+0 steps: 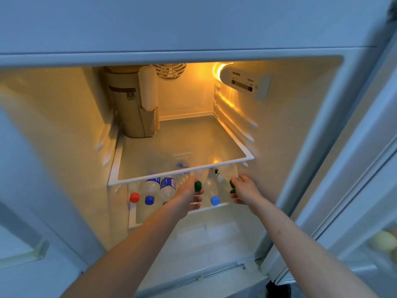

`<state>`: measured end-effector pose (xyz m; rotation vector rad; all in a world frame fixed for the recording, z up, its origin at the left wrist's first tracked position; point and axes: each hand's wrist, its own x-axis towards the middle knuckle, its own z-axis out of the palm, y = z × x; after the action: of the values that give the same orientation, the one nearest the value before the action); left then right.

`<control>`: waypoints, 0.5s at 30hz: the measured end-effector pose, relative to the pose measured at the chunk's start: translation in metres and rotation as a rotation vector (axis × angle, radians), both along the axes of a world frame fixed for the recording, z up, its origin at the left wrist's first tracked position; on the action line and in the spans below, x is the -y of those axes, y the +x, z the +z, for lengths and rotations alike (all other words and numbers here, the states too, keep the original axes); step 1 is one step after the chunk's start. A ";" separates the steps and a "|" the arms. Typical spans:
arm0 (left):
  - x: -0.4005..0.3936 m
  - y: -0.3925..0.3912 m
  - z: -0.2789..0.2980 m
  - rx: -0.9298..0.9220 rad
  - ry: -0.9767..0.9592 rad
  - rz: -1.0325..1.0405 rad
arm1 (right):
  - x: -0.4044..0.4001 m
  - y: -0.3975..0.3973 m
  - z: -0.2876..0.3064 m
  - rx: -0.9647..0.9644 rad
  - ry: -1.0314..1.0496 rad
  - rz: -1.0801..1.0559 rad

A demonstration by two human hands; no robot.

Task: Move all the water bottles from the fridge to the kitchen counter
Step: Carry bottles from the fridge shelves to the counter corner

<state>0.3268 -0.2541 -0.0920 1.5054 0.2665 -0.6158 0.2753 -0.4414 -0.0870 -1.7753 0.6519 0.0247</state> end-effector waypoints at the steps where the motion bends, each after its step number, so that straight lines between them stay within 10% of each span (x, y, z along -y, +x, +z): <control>1: -0.002 -0.003 -0.002 0.002 0.022 -0.017 | -0.001 0.003 0.000 -0.002 -0.004 -0.007; 15: -0.019 -0.033 -0.009 0.083 0.129 0.017 | -0.006 -0.012 -0.003 0.071 0.237 -0.070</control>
<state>0.2942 -0.2346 -0.1014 1.6473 0.2590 -0.5293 0.2633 -0.4356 -0.0896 -1.5183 0.6327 -0.0081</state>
